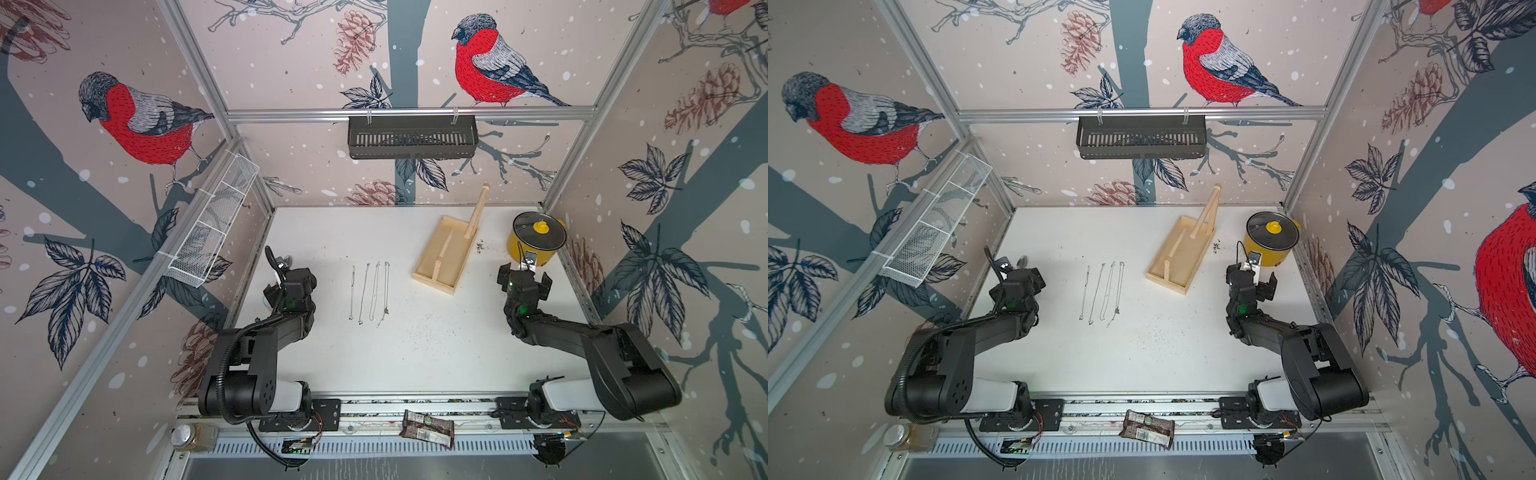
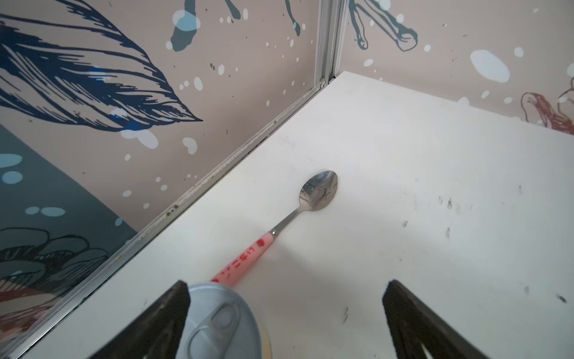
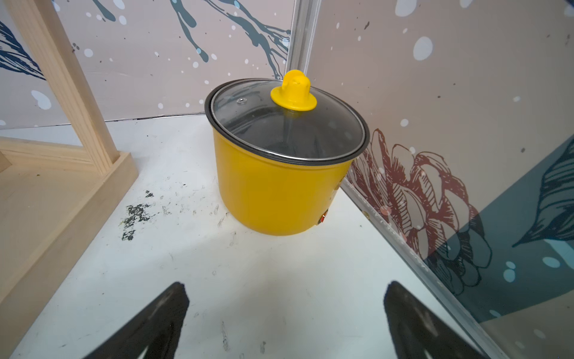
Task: Take the necklace off the jewelry display stand
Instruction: Reset both arms
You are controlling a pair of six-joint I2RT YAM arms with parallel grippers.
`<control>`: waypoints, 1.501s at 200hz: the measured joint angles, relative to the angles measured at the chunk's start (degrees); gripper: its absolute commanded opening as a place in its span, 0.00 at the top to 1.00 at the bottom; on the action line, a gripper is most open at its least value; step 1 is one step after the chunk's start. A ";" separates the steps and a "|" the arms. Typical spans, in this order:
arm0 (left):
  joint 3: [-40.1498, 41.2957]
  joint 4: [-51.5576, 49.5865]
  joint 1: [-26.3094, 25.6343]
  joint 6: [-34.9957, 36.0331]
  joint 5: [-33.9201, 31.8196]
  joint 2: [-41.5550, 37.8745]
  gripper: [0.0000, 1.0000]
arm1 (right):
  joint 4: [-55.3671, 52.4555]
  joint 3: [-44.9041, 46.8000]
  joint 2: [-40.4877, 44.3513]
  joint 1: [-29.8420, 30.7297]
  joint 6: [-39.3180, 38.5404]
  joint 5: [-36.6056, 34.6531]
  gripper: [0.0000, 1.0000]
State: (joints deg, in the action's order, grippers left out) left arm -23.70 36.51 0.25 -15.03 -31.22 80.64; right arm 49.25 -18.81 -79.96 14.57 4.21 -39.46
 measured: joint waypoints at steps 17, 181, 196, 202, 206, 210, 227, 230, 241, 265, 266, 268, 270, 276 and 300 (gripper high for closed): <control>1.25 3.63 0.31 0.33 2.47 0.00 0.02 | 5.53 2.43 -0.92 0.04 -1.99 -0.13 0.00; 7.82 22.77 0.26 8.98 22.16 4.66 0.02 | 30.16 10.23 -6.19 -9.46 -0.04 12.37 0.00; 7.82 22.91 0.26 9.01 22.14 4.66 0.02 | 28.92 7.96 -6.99 -10.19 0.61 12.74 0.00; 7.82 22.99 0.26 9.01 22.16 4.66 0.01 | 27.65 7.65 -6.99 -10.25 0.96 13.11 0.00; 7.85 23.12 0.26 9.01 22.16 4.66 0.01 | 26.60 7.48 -6.84 -10.36 1.49 13.18 0.00; 7.87 23.23 0.26 9.01 22.16 4.63 0.01 | 25.73 7.23 -6.71 -10.51 1.75 13.25 0.01; 7.93 23.26 0.26 9.01 22.32 4.63 0.02 | 24.06 6.82 -6.49 -10.54 1.92 13.94 0.00; 7.96 23.26 0.26 9.01 22.36 4.61 0.01 | 23.78 6.82 -6.47 -10.54 2.01 14.01 0.00; 7.96 23.26 0.26 9.01 22.36 4.59 0.02 | 22.77 6.82 -6.36 -10.60 2.05 14.10 0.00; 7.98 23.37 0.09 9.01 22.27 4.52 0.02 | 22.27 6.78 -6.36 -10.64 2.25 14.36 0.00; 7.98 23.37 0.04 9.01 22.27 4.52 0.02 | 22.23 6.78 -6.36 -10.64 2.25 14.38 0.00; 7.98 23.37 -0.04 9.03 22.16 4.52 0.02 | 22.21 6.78 -6.36 -10.64 2.25 14.38 0.00; 7.96 23.34 -0.15 9.05 22.08 4.52 0.02 | 22.16 6.78 -6.36 -10.64 2.27 14.38 0.00; 7.89 23.23 -0.48 9.16 21.97 4.52 0.01 | 22.10 6.75 -6.36 -10.64 2.29 14.38 0.01; 7.69 23.19 -1.22 9.42 21.84 4.55 0.01 | 21.57 6.75 -6.32 -10.64 3.08 14.53 0.01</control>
State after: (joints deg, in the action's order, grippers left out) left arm -16.01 59.70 -0.97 -5.61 -9.39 85.19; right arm 70.83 -12.05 -86.28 3.92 7.29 -24.93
